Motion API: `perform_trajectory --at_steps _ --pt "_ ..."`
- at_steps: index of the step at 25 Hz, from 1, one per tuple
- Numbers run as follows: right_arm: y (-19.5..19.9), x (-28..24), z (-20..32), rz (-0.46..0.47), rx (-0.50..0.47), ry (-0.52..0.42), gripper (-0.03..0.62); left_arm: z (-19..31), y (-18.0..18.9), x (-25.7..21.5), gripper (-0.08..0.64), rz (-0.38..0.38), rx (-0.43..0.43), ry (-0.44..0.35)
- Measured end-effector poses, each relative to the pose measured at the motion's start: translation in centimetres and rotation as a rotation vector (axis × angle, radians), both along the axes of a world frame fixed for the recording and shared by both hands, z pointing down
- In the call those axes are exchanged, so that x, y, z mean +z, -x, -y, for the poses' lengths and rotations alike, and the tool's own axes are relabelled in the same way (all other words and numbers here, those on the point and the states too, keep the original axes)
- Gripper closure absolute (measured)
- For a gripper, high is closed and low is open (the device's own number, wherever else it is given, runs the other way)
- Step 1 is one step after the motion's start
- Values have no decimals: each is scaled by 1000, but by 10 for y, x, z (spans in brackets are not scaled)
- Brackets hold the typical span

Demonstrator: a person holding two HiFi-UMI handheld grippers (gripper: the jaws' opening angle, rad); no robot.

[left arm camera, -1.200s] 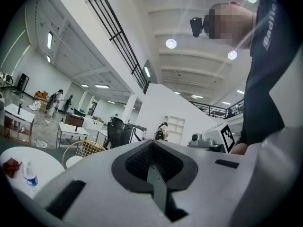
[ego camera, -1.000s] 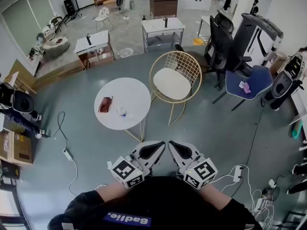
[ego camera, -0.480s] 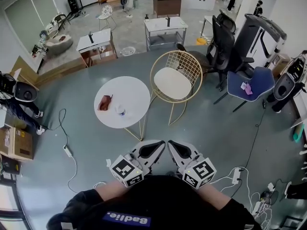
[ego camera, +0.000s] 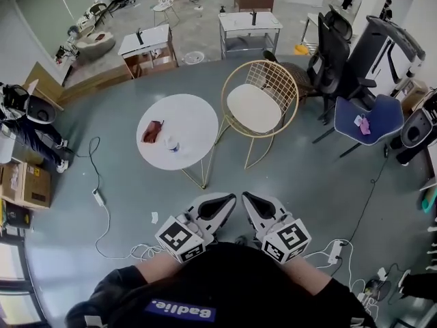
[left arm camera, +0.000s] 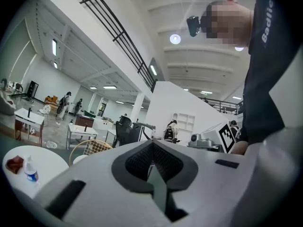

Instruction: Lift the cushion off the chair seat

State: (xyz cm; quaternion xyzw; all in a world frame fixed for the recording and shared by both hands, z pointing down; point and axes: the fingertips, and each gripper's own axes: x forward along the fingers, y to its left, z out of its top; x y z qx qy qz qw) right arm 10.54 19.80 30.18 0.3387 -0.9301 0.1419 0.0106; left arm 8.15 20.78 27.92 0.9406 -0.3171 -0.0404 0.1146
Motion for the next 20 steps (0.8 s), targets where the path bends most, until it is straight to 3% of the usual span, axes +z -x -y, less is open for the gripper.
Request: perform_trajectory --at_steps 13,20 --pt "41 -5 111 -104 89 -39 565 110 49 -8 560 12 46 -92" --pt "67 -11 176 -151 179 -60 565 173 82 -8 560 -9 90 -71"
